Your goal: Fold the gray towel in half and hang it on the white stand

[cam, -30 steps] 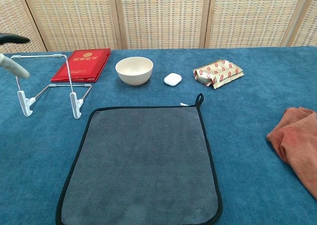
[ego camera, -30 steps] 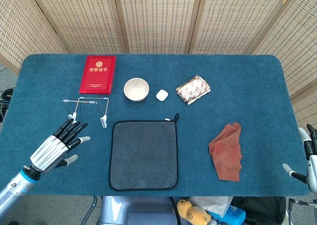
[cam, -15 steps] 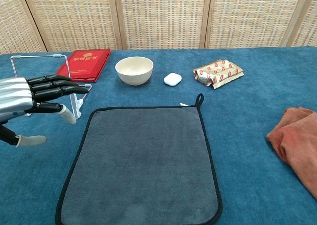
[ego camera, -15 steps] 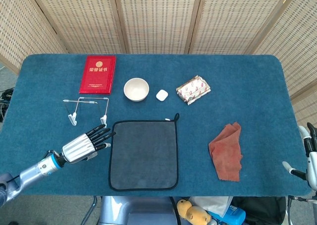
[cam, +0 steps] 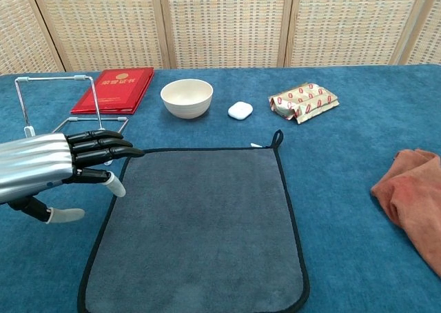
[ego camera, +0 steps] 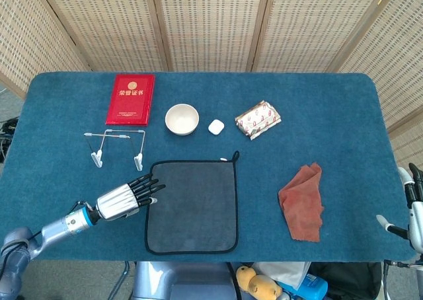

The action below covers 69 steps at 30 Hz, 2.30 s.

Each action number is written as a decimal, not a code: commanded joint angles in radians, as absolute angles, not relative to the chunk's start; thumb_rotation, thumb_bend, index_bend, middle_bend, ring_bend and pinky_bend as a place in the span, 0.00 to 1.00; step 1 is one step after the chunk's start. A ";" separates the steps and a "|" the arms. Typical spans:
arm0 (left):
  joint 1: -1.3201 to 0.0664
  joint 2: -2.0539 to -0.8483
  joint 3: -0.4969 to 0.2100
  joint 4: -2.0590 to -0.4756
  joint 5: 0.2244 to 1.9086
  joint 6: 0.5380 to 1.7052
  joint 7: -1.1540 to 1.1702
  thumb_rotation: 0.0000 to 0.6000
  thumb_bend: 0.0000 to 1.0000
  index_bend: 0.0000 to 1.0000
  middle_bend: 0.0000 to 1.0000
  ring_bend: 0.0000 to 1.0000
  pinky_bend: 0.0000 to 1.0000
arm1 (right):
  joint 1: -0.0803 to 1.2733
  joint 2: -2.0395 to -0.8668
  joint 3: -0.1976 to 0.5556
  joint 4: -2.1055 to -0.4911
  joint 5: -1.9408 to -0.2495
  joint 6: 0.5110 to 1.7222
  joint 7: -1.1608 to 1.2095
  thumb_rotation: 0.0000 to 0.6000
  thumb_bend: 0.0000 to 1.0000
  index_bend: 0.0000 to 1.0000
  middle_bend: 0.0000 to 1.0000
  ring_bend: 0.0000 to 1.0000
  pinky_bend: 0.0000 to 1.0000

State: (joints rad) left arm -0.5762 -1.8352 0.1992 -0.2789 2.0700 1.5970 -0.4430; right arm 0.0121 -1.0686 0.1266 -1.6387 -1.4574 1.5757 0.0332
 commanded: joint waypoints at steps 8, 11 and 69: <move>-0.591 -1.891 0.239 -0.208 2.034 1.573 -0.428 1.00 0.32 0.31 0.00 0.00 0.04 | 0.013 -1.070 0.127 -1.636 -1.455 1.573 0.038 1.00 0.00 0.00 0.00 0.00 0.00; -0.595 -1.894 0.246 -0.200 2.028 1.571 -0.424 1.00 0.32 0.31 0.00 0.00 0.04 | 0.014 -1.070 0.128 -1.636 -1.452 1.572 0.037 1.00 0.00 0.00 0.00 0.00 0.00; -0.649 -1.962 0.319 -0.183 1.937 1.545 -0.357 1.00 0.49 0.63 0.00 0.00 0.05 | 0.012 -1.053 0.129 -1.640 -1.450 1.570 0.077 1.00 0.00 0.00 0.00 0.00 0.00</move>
State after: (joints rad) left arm -0.6491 -1.9623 0.3190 -0.1828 1.9374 1.5453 -0.3571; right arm 0.0116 -1.0531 0.1291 -1.6400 -1.4500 1.5704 0.0765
